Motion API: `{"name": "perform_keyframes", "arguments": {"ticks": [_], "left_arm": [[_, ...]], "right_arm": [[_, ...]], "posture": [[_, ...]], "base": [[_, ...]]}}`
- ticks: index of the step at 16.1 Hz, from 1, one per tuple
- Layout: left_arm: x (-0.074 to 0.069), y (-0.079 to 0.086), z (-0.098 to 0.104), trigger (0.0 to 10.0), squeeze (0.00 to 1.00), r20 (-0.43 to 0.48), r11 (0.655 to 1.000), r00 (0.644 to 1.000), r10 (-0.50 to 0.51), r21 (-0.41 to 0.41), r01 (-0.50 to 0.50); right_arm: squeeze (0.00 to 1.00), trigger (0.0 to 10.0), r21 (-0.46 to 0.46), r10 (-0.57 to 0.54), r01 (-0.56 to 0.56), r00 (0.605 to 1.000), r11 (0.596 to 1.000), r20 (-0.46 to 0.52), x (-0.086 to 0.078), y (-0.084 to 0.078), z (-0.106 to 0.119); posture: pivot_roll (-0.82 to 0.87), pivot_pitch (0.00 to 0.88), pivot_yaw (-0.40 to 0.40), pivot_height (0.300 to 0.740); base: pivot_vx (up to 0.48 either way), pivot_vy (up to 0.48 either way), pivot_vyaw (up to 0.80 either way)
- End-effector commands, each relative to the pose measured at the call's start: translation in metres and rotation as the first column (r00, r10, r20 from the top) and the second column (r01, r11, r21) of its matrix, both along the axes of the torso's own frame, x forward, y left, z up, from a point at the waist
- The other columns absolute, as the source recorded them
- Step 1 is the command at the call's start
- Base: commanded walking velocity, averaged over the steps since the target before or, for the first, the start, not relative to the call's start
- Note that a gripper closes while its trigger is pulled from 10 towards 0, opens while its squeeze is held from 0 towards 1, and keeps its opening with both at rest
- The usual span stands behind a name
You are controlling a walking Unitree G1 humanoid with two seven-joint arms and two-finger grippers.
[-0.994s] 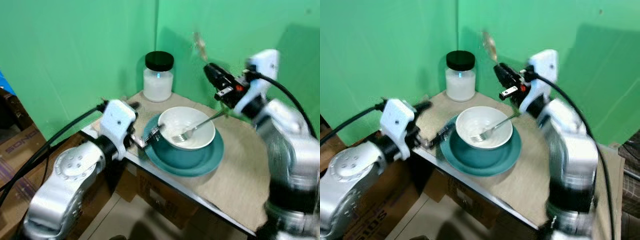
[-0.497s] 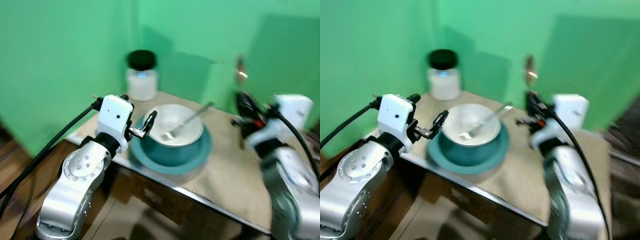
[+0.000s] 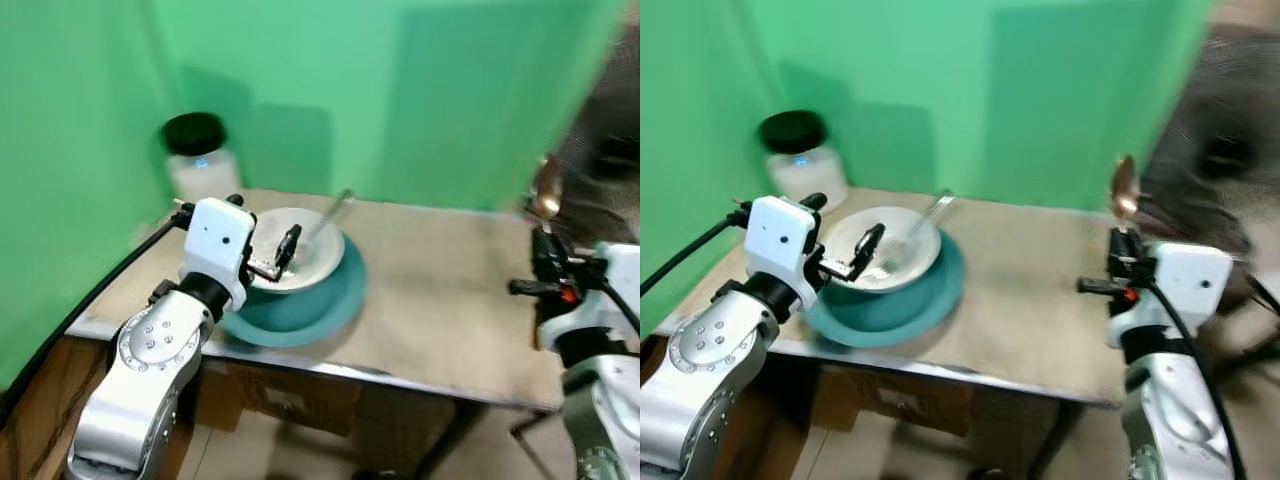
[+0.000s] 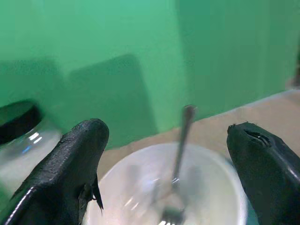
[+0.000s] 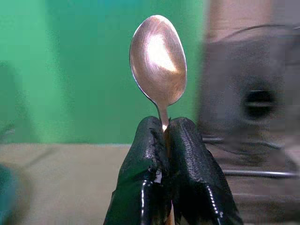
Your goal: Setting the table
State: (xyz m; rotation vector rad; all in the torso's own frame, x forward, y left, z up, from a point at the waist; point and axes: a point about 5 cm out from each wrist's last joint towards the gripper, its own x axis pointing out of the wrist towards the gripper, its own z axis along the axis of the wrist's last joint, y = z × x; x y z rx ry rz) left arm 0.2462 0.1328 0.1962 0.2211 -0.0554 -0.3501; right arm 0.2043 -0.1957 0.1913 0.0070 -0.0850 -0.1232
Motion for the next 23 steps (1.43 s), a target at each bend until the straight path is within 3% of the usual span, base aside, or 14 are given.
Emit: {"name": "perform_keyframes", "arguments": {"ticks": [1,2,4,8,14,17,19,23], "left_arm": [[0.002,0.003,0.003,10.0,0.00,0.007,1.000,1.000,0.025,-0.006,-0.025],[0.000,0.009,0.000,10.0,0.00,-0.006,0.997,0.997,0.079,-0.025,-0.080],[-0.001,0.012,-0.001,10.0,0.00,-0.007,0.995,0.996,0.088,-0.055,-0.088],[-0.005,0.017,-0.007,10.0,0.00,-0.033,0.988,0.990,0.137,-0.069,-0.139],[-0.008,0.025,-0.010,10.0,0.00,-0.033,0.987,0.987,0.154,-0.029,-0.155],[-0.007,0.022,-0.014,10.0,0.00,-0.043,0.990,0.990,0.137,-0.037,-0.139],[-0.007,0.025,-0.020,10.0,0.00,-0.071,0.986,0.987,0.146,-0.072,-0.151],[-0.003,0.023,-0.022,10.0,0.00,-0.074,0.988,0.988,0.133,-0.074,-0.139]], "right_arm": [[0.00,10.0,-0.007,-0.023,0.023,0.999,1.000,0.038,0.004,0.002,0.005],[0.00,10.0,0.059,0.101,-0.101,0.995,0.993,0.006,0.010,0.022,0.002],[0.00,10.0,0.034,0.135,-0.135,0.991,0.990,-0.015,0.012,0.029,0.001],[0.00,10.0,0.024,0.221,-0.219,0.973,0.975,-0.072,0.018,0.025,-0.006],[0.00,10.0,-0.035,0.310,-0.317,0.942,0.948,-0.132,0.019,0.006,-0.016],[0.00,10.0,-0.018,0.282,-0.287,0.949,0.958,-0.137,0.024,0.000,-0.019],[0.00,10.0,0.057,0.229,-0.223,0.963,0.973,-0.144,0.022,0.010,-0.026],[0.00,10.0,0.082,0.170,-0.158,0.970,0.984,-0.173,0.019,0.015,-0.036]], "posture": [[-0.05,0.019,0.054,0.740],[-0.05,0.021,0.044,0.740],[-0.06,0.024,0.038,0.740],[-0.06,0.034,0.007,0.740],[-0.05,0.035,-0.026,0.740],[-0.04,0.028,-0.025,0.740],[-0.05,0.022,-0.012,0.740],[-0.07,0.015,0.003,0.740]], "base": [[0.000,0.000,-0.76],[0.000,0.000,-0.76],[0.000,0.000,-0.78],[0.000,0.000,-0.79],[0.000,0.000,-0.79],[0.000,0.000,-0.79],[0.000,0.000,-0.79],[0.000,-0.087,-0.79]]}}
